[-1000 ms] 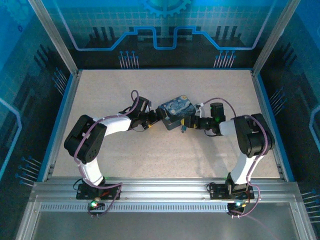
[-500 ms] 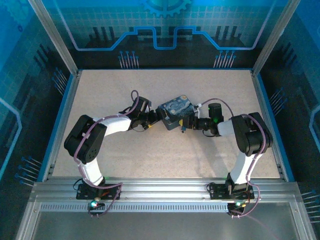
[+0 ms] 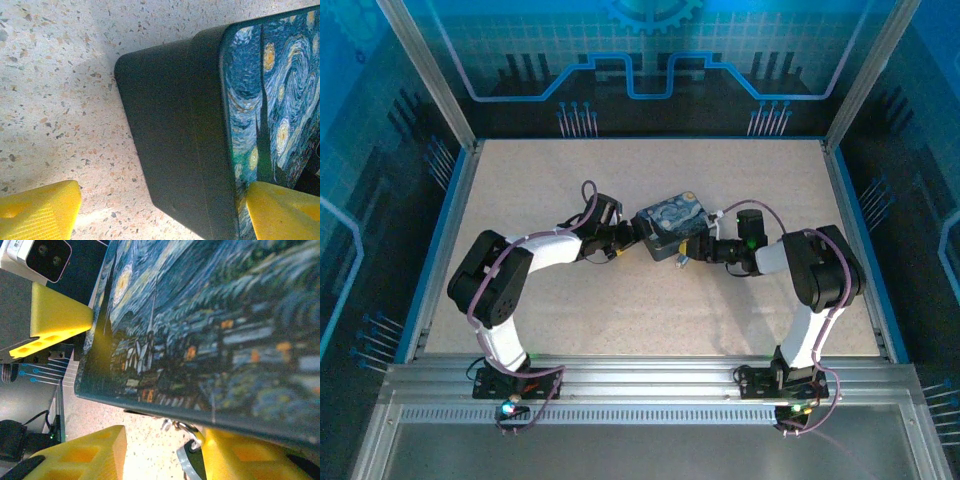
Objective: Unlock a padlock with a key
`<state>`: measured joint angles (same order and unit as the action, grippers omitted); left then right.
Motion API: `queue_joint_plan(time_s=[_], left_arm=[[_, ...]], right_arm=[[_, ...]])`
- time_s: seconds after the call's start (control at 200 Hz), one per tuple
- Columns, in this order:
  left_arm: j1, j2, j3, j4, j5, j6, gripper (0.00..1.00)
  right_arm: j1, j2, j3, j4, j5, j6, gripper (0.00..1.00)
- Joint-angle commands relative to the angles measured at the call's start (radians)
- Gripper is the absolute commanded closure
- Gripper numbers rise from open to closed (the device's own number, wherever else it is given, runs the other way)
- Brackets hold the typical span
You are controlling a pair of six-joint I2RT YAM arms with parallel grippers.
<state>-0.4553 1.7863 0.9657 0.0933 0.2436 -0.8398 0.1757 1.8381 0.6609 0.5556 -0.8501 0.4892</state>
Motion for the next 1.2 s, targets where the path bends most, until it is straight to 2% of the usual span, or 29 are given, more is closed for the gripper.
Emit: queue_joint_plan(time_s=[0.0, 0.43, 0.825, 1.196], left_arm=[[-0.002, -0.01, -0.022, -0.053, -0.015, -0.013, 0.13], [-0.002, -0.007, -0.018, -0.053, -0.013, -0.014, 0.13], [-0.002, -0.011, -0.022, -0.053, -0.015, -0.013, 0.13], [-0.002, -0.004, -0.033, -0.041, -0.012, -0.017, 0.13]], right_arm=[[0.0, -0.031, -0.021, 0.014, -0.039, -0.011, 0.58], [0.0, -0.03, -0.004, -0.03, -0.02, -0.025, 0.74], [-0.003, -0.033, -0.017, -0.051, 0.024, -0.012, 0.93], [-0.018, -0.059, -0.089, 0.102, 0.107, 0.118, 0.97]])
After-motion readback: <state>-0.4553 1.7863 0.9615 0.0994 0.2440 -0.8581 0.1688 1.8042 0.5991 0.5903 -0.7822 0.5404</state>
